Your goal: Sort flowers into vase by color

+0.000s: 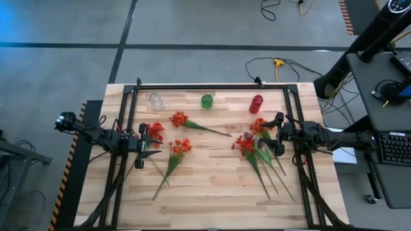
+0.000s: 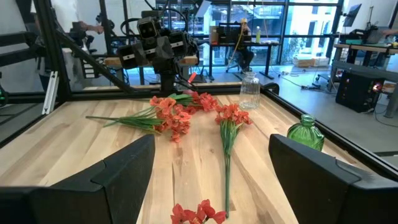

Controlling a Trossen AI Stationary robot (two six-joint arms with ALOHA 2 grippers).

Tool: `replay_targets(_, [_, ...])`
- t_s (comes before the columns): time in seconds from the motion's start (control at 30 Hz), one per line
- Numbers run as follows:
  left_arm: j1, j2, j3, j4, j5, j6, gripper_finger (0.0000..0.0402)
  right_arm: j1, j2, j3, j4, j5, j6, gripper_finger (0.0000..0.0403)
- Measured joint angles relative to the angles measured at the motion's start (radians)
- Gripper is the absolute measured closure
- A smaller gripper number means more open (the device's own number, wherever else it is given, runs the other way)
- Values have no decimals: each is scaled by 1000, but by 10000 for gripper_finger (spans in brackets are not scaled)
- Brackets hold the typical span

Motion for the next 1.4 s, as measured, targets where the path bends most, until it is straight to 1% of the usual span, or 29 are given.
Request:
replay_targets(0.17, [0, 0, 0, 0, 0, 3, 267, 0, 0, 0, 0, 1, -97, 94])
replay_targets(0.23, [0, 0, 0, 1, -6, 45, 267, 0, 0, 0, 0, 1, -127, 94])
replay_targets(0.3, [0, 0, 0, 13, -14, 79, 267, 0, 0, 0, 10, 7, -142, 94])
replay_targets(0.33, [0, 0, 0, 29, -15, 65, 267, 0, 0, 0, 16, 21, -134, 94])
replay_targets(0.37, [0, 0, 0, 57, -15, 27, 267, 0, 0, 0, 17, 30, -109, 94])
replay_targets(0.5, [0, 0, 0, 224, -17, -274, 267, 0, 0, 0, 17, 82, 73, 94])
replay_targets(0.53, [0, 0, 0, 260, -18, -319, 267, 0, 0, 0, 23, 110, 112, 94])
replay_targets(0.6, [0, 0, 1, 330, -18, -350, 267, 0, 0, 0, 40, 173, 174, 94])
replay_targets(0.67, [0, 0, 1, 378, -18, -349, 267, 0, 0, 0, 59, 216, 230, 94])
replay_targets(0.8, [0, 0, 1, 424, -18, -348, 267, 0, 0, 0, 53, 218, 256, 94])
replay_targets(1.0, [0, 0, 1, 423, -18, -348, 267, 0, 0, 0, 53, 220, 236, 94])
replay_targets(1.33, [1, 14, 1, 437, -19, -295, 267, 0, 0, 0, 53, 222, 338, 94])
replay_targets(1.4, [1, 16, 1, 437, -36, -287, 267, 0, 0, 0, 53, 241, 352, 94])
